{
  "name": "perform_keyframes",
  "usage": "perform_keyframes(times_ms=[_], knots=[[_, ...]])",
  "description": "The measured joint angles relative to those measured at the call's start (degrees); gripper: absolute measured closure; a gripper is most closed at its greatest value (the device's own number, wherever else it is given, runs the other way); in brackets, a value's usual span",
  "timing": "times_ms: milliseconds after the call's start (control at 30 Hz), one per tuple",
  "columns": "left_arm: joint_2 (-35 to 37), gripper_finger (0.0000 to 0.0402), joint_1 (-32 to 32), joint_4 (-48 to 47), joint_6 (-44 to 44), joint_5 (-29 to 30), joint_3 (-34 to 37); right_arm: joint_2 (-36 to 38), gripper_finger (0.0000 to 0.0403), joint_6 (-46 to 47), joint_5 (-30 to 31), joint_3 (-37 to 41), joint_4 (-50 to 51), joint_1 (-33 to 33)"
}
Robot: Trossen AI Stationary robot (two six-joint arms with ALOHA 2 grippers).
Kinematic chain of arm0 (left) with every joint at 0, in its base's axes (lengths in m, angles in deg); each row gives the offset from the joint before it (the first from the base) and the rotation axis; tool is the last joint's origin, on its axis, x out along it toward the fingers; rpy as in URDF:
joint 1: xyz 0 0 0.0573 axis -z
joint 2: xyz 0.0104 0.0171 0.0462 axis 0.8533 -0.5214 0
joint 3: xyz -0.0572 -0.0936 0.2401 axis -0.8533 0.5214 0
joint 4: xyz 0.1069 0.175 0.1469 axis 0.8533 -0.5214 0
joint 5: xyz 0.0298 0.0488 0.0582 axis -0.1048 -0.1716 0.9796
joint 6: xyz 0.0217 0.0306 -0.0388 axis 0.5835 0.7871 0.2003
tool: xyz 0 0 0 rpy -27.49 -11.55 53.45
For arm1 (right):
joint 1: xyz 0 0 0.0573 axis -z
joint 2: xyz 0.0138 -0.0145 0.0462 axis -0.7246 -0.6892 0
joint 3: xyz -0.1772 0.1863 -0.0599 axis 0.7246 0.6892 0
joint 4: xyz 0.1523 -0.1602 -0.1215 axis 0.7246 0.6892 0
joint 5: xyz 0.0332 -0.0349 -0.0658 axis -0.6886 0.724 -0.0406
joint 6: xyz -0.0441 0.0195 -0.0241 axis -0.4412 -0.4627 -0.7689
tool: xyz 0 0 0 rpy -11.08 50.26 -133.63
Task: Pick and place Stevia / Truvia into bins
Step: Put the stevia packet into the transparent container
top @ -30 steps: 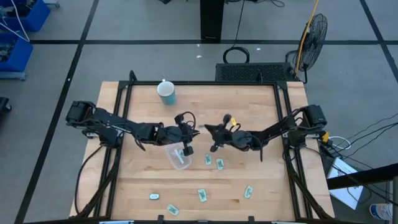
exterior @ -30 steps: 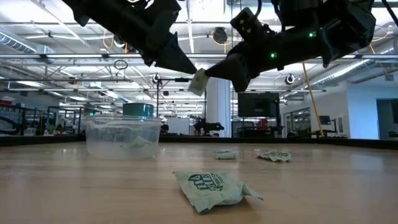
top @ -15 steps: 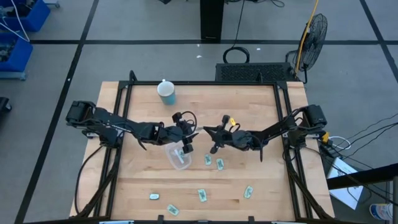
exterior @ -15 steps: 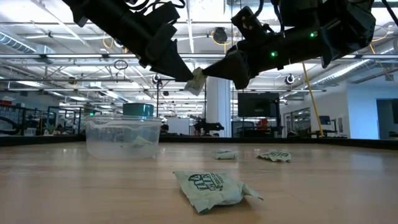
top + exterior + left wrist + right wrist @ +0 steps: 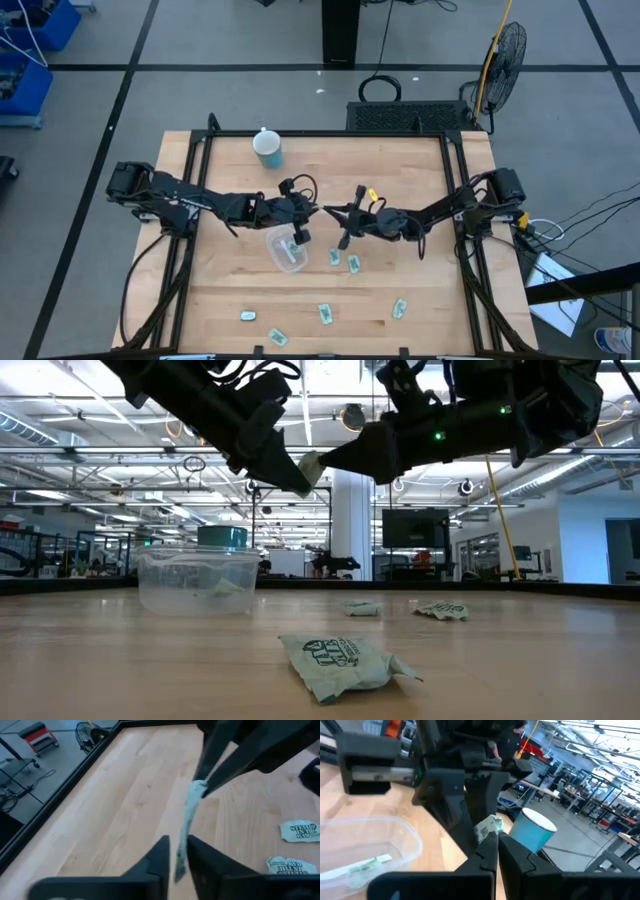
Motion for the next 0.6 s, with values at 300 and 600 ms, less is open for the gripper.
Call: perform_keyframes(times_ms=[300,600], knots=[[0.0,0.0391,0.4,-2.0,-2.1,0.0,0.0,0.0,0.0352,-0.1,0.0,0.0,2.6,0.4],[4.5,0.0396,5.6,-24.8,-15.5,-8.5,0.1,0.0,0.0295,-0.1,0.3,0.0,5.0,0.4]])
